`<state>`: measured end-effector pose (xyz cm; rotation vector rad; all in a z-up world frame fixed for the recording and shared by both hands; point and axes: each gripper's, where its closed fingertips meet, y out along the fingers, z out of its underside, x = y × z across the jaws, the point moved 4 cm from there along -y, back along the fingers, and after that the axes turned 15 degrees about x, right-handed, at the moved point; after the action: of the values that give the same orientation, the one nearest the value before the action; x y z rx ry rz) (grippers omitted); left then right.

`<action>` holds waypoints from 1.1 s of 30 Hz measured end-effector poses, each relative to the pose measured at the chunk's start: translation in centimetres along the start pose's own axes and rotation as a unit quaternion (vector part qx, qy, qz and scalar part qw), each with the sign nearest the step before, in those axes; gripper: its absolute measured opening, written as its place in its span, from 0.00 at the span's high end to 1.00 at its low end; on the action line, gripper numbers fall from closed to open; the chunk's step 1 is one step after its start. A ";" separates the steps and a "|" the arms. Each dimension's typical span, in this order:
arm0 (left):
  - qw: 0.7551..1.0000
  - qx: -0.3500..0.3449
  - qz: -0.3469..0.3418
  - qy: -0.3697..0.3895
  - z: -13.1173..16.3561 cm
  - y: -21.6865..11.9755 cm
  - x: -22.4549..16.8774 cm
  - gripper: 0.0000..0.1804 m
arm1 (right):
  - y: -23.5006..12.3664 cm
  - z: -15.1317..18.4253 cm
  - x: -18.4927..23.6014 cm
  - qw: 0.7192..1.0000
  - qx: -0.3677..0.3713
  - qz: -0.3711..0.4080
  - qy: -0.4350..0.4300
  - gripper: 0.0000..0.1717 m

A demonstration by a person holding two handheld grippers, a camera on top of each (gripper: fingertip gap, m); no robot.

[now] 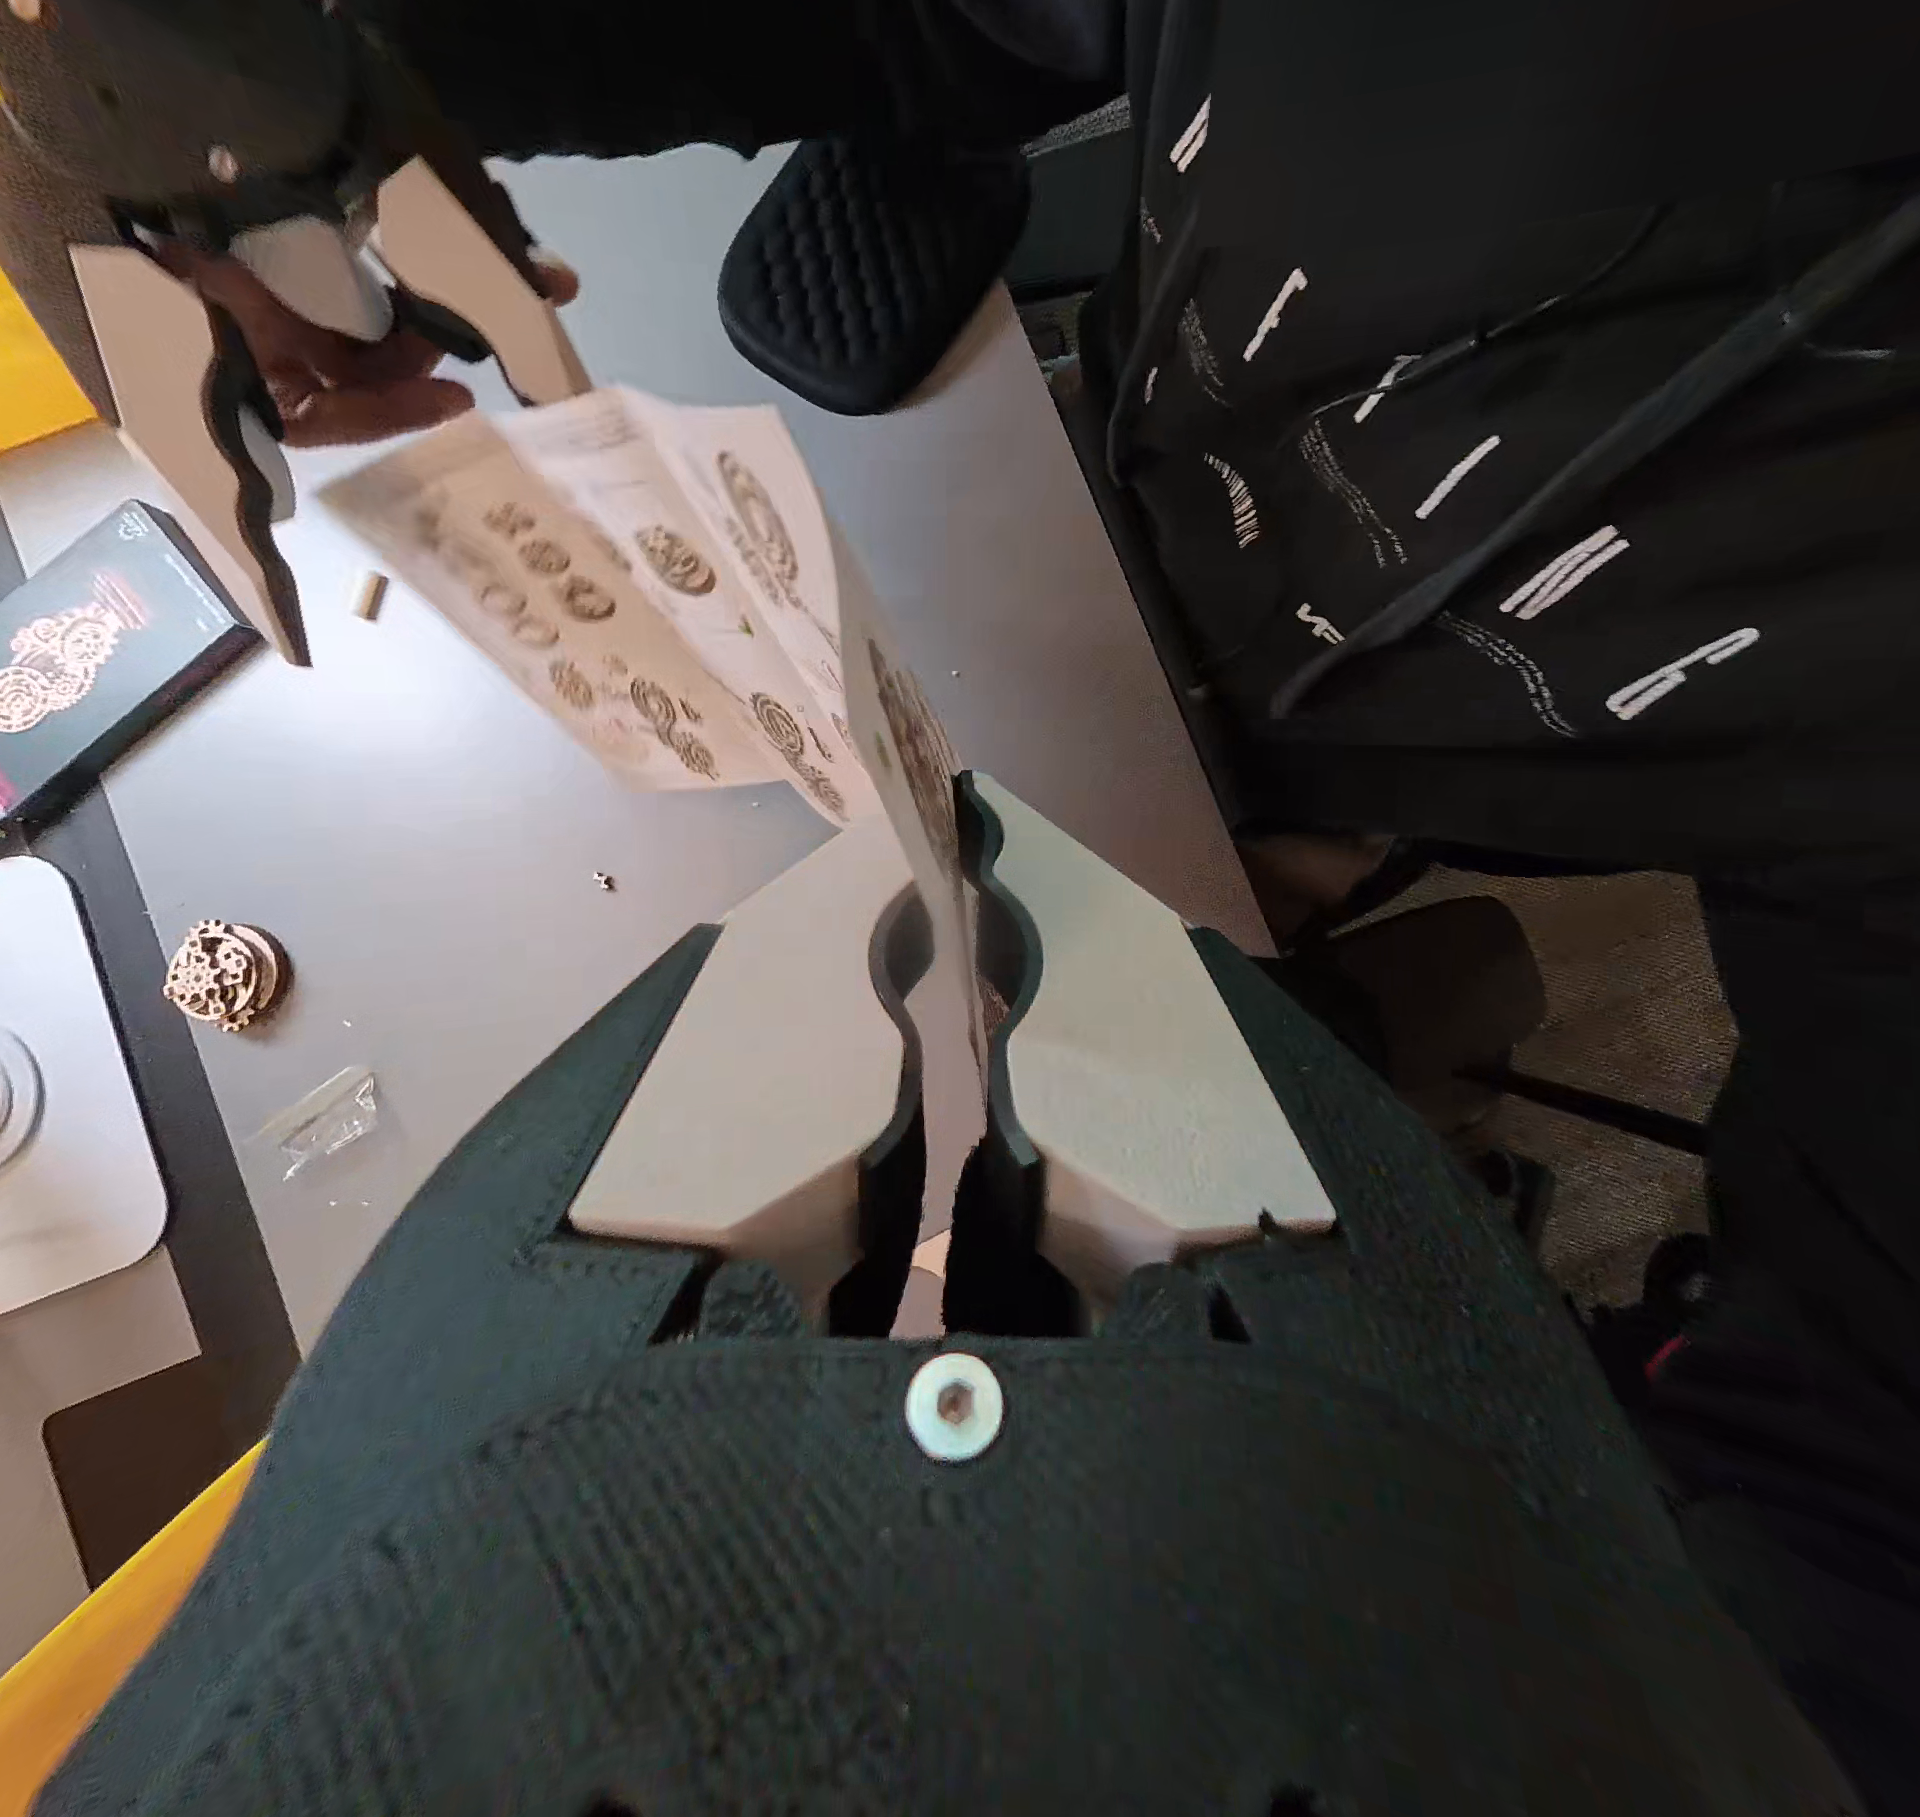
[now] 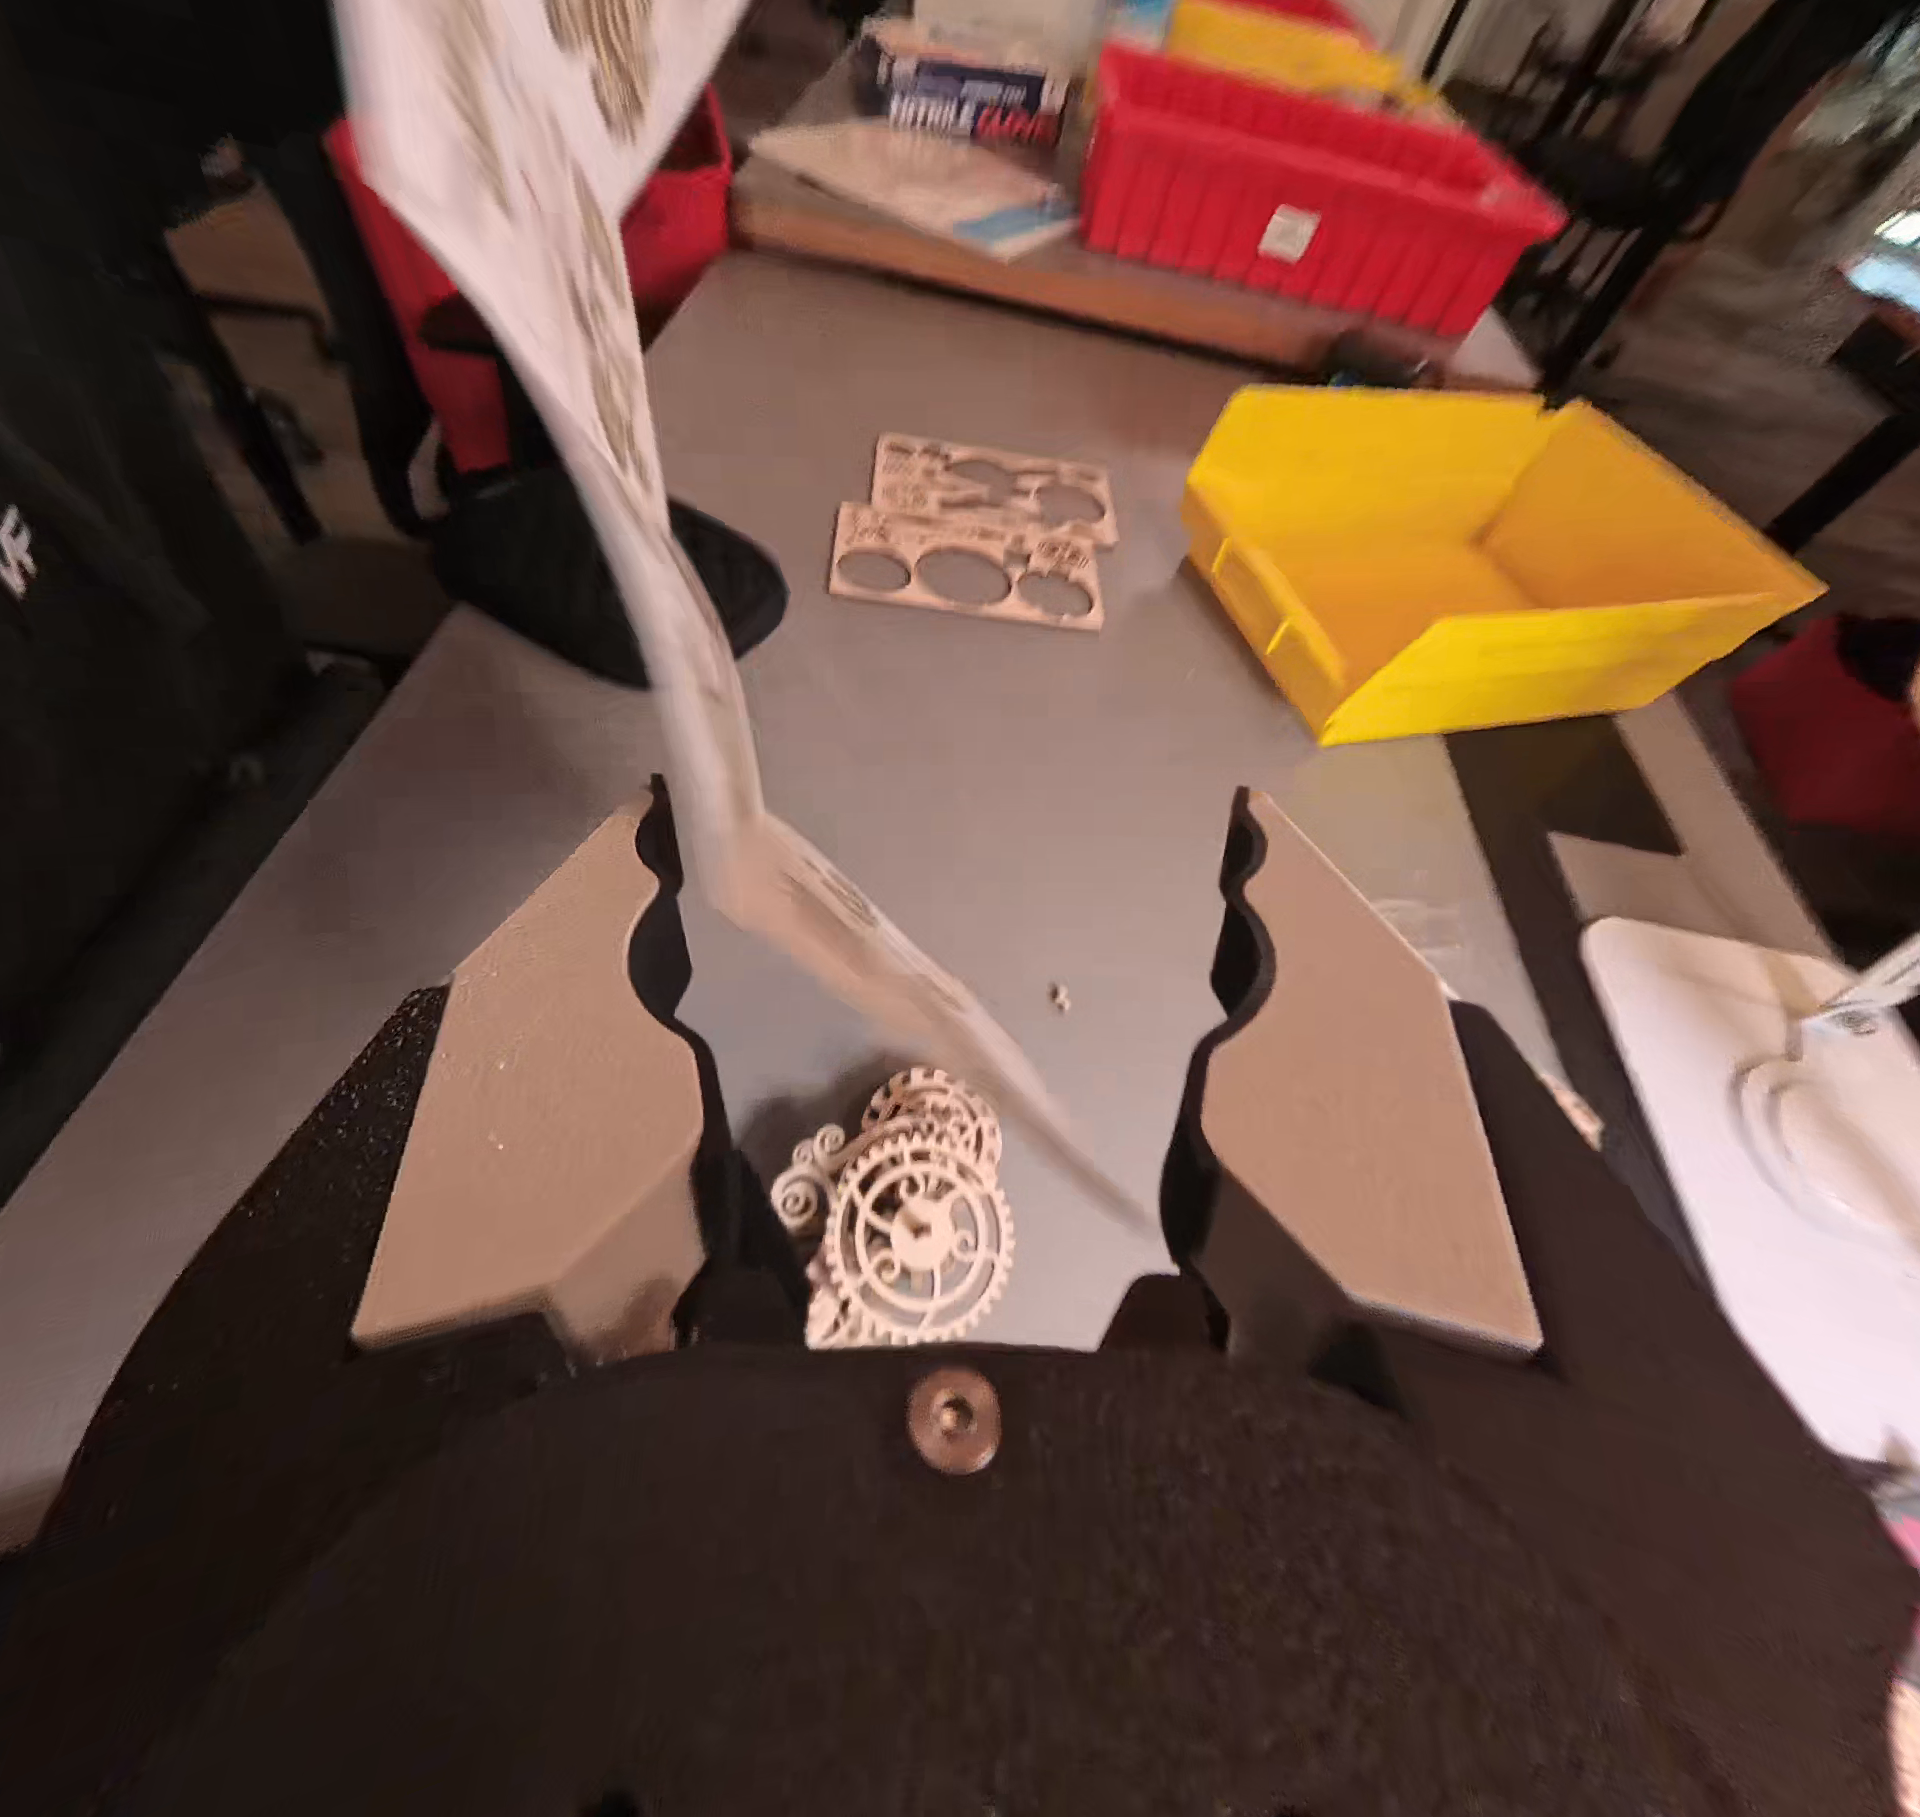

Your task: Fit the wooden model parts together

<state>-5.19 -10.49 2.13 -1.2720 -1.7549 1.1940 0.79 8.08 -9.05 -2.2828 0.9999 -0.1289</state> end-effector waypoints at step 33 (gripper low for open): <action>0.838 -0.280 -0.162 -0.440 18.8 2.8 21.0 1.00 | -9.1 4.3 -13.6 0.951 0.015 0.088 0.298 1.00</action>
<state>-27.40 4.24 -7.49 -0.6272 -3.0256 1.1790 -1.72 24.27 -4.97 -2.1507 1.4799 -0.7870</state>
